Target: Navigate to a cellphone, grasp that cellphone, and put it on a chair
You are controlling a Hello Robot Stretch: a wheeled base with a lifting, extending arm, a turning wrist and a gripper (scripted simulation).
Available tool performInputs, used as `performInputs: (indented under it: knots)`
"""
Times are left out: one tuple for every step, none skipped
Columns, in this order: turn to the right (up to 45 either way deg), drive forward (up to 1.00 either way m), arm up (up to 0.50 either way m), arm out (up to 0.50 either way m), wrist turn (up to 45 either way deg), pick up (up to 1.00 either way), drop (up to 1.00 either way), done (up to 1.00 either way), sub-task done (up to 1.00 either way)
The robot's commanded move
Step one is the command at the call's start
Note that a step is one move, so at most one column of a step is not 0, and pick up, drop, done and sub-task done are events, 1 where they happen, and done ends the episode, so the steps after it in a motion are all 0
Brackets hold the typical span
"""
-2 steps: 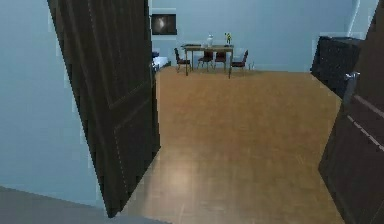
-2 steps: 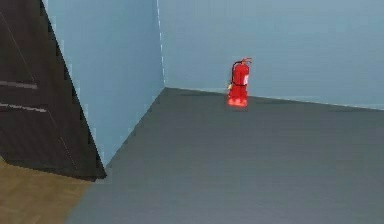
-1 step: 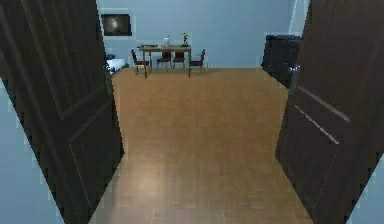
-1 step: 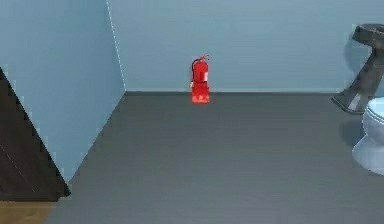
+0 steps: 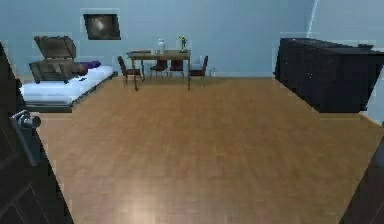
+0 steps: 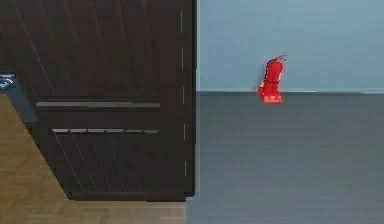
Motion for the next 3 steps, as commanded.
performInputs:
  knots:
    - [0.0, 1.00, 0.00, 0.00, 0.0, 0.00, 0.00, 0.00, 0.00]
    - [6.0, 0.00, 0.00, 0.00, 0.0, 0.00, 0.00, 0.00, 0.00]
    - [0.0, 0.25, 0.00, 0.00, 0.0, 0.00, 0.00, 0.00, 0.00]
